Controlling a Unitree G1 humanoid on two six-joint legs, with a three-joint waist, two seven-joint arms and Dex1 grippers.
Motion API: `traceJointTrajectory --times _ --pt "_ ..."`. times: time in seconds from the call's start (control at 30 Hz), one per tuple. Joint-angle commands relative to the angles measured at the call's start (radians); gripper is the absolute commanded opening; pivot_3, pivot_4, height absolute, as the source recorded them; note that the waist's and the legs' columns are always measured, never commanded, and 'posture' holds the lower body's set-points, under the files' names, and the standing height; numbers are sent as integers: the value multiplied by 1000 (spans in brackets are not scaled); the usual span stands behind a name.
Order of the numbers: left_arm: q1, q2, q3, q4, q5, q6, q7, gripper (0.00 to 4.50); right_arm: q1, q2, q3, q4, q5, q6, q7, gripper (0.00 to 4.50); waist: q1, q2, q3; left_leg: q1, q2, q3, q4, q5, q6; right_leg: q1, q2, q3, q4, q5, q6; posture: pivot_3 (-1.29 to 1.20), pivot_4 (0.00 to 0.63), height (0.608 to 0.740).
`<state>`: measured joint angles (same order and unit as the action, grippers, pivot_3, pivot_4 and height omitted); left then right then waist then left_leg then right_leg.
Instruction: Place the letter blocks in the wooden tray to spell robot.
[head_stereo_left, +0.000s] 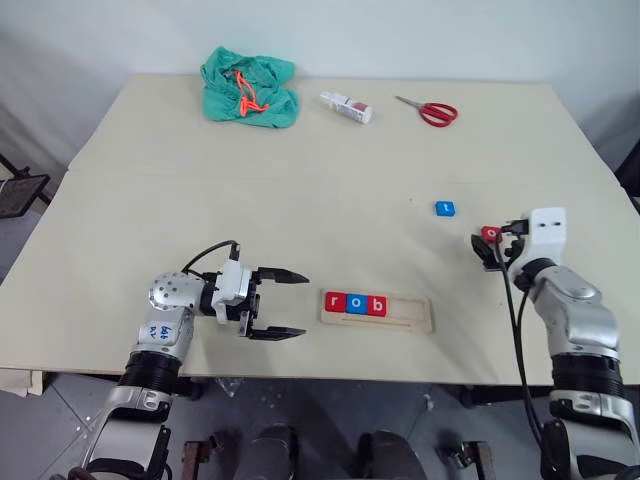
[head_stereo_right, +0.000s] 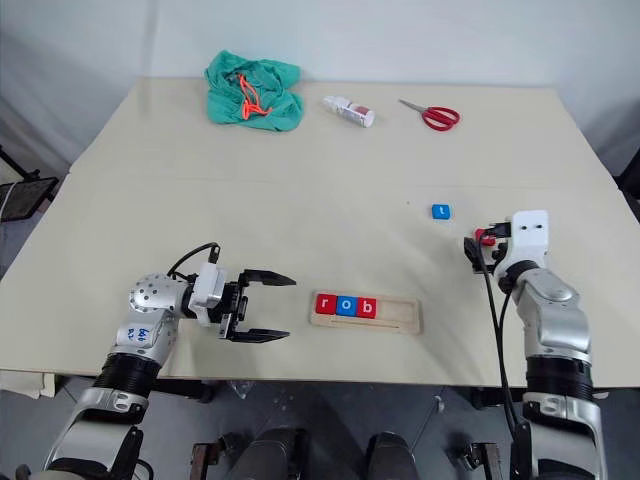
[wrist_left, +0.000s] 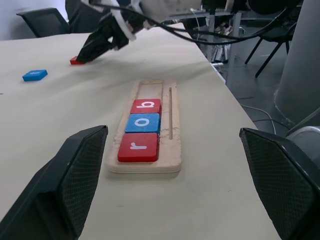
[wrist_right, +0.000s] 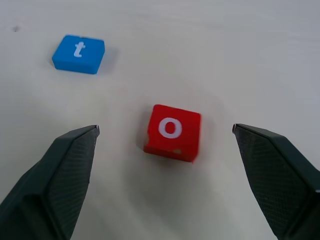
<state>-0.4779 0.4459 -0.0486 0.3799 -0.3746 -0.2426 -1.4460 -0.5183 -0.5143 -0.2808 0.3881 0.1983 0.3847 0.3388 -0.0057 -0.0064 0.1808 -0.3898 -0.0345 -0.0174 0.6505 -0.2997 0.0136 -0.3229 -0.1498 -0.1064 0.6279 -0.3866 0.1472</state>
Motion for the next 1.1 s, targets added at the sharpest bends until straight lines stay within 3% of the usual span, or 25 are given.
traceJointTrajectory --times 0.03,0.27,0.3,0.37,0.6,0.8,0.97,1.1 --pt "18 12 14 -52 -15 6 15 4500 -53 2 1 91 -22 -87 -25 4477 0 0 0 0 0 0 0 0 0 0 0 0 0 0 0 0 150 740" --pt "48 20 19 -91 -16 16 45 4500 -98 36 20 230 -47 -165 -57 4477 -2 0 0 0 1 0 1 0 0 0 0 0 0 0 0 0 150 740" --pt "51 20 20 -94 -16 16 48 4500 -95 42 19 231 -45 -164 -61 4305 -3 0 0 0 1 0 1 0 0 0 0 0 0 0 0 0 150 740" --pt "54 21 22 -97 -15 15 53 4500 -82 53 21 214 -41 -161 -63 3865 -5 0 0 0 1 0 1 0 0 0 0 0 0 0 0 0 150 740" --pt "45 25 27 -82 -13 5 62 4500 -14 71 16 84 -25 -106 -78 1487 4 0 0 0 1 -1 1 0 0 1 0 0 0 0 0 0 150 740" --pt "17 21 25 -44 -10 -8 56 4500 103 100 4 -220 23 27 -106 1472 3 0 0 0 1 -1 0 0 0 0 0 0 1 0 0 0 150 740" --pt "-1 20 15 -17 -20 -8 16 4500 323 138 -4 -678 109 254 -137 1472 5 1 -1 0 1 -1 -1 0 0 -1 0 1 1 0 0 0 150 740" --pt "-28 18 18 28 -15 -19 -8 4500 434 171 -4 -868 119 362 -193 1472 5 1 -1 0 0 0 0 0 0 -1 0 2 1 0 0 0 150 740"
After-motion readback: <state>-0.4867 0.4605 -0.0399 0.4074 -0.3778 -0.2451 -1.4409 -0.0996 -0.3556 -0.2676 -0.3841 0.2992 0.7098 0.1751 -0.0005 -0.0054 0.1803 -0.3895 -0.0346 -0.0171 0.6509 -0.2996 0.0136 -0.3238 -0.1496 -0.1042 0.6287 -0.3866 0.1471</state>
